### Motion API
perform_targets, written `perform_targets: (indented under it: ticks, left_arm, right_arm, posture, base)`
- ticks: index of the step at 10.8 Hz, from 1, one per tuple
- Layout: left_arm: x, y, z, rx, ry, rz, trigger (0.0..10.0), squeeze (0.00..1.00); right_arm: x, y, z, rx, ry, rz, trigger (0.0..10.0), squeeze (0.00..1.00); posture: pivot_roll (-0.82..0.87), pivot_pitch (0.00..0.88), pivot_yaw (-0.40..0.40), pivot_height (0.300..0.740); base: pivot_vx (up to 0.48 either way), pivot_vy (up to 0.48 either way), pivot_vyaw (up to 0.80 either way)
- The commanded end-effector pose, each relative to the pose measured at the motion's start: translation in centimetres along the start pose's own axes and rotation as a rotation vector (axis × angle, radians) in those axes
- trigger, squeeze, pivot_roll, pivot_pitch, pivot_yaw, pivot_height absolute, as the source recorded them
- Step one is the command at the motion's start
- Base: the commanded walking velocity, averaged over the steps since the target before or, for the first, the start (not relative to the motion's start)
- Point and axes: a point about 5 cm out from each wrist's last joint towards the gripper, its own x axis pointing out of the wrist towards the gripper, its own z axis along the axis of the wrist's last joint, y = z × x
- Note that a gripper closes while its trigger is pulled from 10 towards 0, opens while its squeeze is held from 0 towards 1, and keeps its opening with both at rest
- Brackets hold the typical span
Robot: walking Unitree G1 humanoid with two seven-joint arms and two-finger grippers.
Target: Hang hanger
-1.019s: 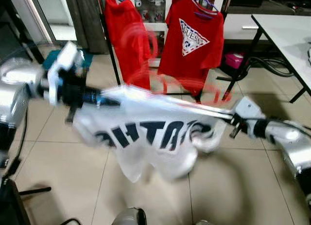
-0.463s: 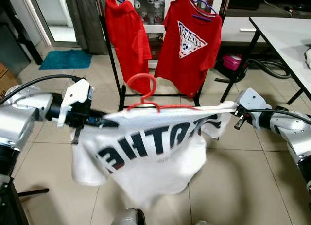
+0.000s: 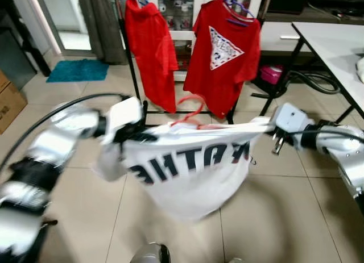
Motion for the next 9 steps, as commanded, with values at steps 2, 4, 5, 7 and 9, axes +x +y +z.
perform_targets:
  ticks: [2, 4, 5, 7, 9]
  left_arm:
    - [0.7, 2.0, 1.5, 0.011, -0.045, 0.138, 0.0, 0.0]
    - [1.7, 2.9, 2.8, -0.041, -0.149, 0.179, 0.0, 0.0]
    - [1.9, 2.9, 3.1, -0.052, -0.172, 0.174, 0.0, 0.0]
    - [3.7, 1.8, 2.5, 0.036, -0.067, 0.07, 0.0, 0.0]
    - [3.4, 0.9, -0.3, 0.074, 0.122, 0.018, 0.0, 0.0]
  right_arm:
    - [0.0, 1.9, -0.2, 0.0, 0.038, 0.074, 0.0, 0.0]
    - [1.1, 3.6, 0.2, 0.02, 0.048, 0.056, 0.0, 0.0]
    - [1.4, 3.9, 0.4, 0.021, 0.045, 0.054, 0.0, 0.0]
    - [3.7, 4.6, 2.2, 0.053, 0.013, -0.019, 0.0, 0.0]
    - [2.5, 1.1, 1.9, 0.024, 0.08, -0.158, 0.0, 0.0]
  posture:
    - [-0.1, 0.0, 0.057, 0.74]
    - [-0.11, 0.0, 0.065, 0.74]
    - [-0.11, 0.0, 0.065, 0.74]
    - [-0.11, 0.0, 0.076, 0.74]
    - [-0.11, 0.0, 0.083, 0.74]
  base:
    - [0.0, 0.0, 0.0]
    - [0.0, 0.0, 0.0]
    - [0.0, 0.0, 0.0]
    - [0.0, 0.0, 0.0]
    - [0.0, 0.0, 0.0]
